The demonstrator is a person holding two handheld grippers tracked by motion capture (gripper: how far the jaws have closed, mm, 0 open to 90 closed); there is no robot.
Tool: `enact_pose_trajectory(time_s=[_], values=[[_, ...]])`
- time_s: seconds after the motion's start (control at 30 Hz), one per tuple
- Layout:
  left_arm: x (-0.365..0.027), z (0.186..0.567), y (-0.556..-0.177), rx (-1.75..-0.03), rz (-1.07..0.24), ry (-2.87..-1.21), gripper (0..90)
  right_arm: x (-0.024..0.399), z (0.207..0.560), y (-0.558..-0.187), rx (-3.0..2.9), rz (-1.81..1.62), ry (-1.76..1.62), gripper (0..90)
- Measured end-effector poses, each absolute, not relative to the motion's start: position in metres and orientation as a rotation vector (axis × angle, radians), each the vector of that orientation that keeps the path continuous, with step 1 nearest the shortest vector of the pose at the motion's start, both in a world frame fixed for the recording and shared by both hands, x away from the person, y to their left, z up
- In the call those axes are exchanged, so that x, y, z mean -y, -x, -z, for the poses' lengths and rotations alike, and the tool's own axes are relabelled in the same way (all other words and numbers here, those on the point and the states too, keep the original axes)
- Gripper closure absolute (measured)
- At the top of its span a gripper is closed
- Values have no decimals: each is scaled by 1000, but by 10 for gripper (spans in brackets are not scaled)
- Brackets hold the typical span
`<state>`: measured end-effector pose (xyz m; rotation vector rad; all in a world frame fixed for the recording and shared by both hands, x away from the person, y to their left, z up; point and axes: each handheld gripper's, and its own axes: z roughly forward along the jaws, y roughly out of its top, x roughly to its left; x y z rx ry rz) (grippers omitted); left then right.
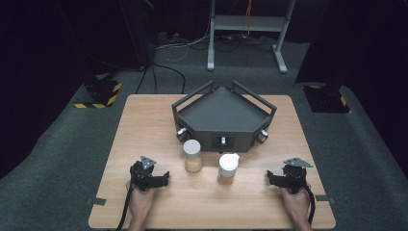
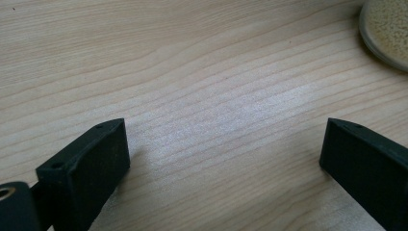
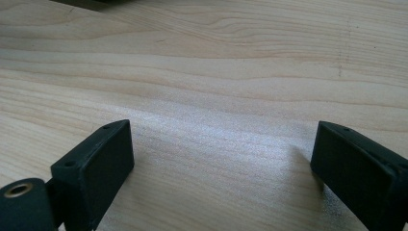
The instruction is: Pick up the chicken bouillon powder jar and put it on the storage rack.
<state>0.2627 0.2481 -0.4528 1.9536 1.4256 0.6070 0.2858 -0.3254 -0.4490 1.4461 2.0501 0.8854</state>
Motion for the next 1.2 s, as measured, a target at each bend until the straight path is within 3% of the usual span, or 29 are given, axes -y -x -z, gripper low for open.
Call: enact_pose_trajectory(time_s=[1.2], values=[[-248,443,-259,-1309,-548,-2014,6,325,449,-287,-2048,-882,-1453,61]])
